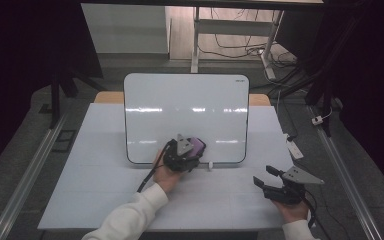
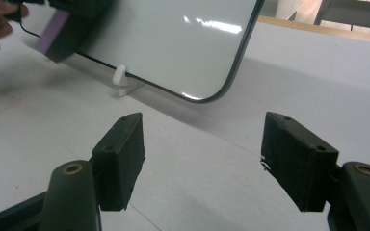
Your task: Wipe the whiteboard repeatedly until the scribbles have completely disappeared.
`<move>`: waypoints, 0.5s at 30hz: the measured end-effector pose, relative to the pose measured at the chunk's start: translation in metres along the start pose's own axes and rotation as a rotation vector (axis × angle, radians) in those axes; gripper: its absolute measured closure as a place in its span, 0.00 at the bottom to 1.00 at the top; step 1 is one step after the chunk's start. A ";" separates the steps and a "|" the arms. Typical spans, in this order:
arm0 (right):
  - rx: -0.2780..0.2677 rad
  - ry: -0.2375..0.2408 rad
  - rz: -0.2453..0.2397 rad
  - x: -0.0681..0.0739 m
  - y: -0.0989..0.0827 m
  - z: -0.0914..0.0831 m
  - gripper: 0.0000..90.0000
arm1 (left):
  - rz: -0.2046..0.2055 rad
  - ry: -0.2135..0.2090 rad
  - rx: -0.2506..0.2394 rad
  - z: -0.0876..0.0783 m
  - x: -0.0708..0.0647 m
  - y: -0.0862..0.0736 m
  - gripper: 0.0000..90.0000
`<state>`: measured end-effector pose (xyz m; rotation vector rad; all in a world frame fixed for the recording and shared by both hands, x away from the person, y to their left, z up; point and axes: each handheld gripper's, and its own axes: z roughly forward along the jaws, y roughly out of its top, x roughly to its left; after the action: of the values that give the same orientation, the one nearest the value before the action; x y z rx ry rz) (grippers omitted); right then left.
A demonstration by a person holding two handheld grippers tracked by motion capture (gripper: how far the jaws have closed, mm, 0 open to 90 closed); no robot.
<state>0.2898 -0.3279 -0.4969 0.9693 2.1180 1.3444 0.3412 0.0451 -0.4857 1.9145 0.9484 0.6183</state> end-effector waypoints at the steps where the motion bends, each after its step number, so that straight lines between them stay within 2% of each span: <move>1: 0.001 0.000 0.001 0.000 0.000 0.000 0.35 | -0.004 0.014 -0.004 -0.004 0.005 -0.001 0.45; 5: 0.005 0.002 0.001 0.000 0.000 0.001 0.35 | -0.027 0.050 -0.013 -0.016 0.021 -0.006 0.45; 12: 0.004 0.003 -0.001 0.001 0.000 0.002 0.35 | -0.022 0.089 0.001 -0.028 0.033 -0.014 0.45; 15: 0.005 0.004 0.006 -0.001 0.000 0.002 0.35 | -0.059 0.099 0.013 -0.040 0.046 -0.025 0.45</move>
<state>0.2914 -0.3276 -0.4978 0.9764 2.1238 1.3458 0.3297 0.1103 -0.4859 1.8745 1.0701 0.6783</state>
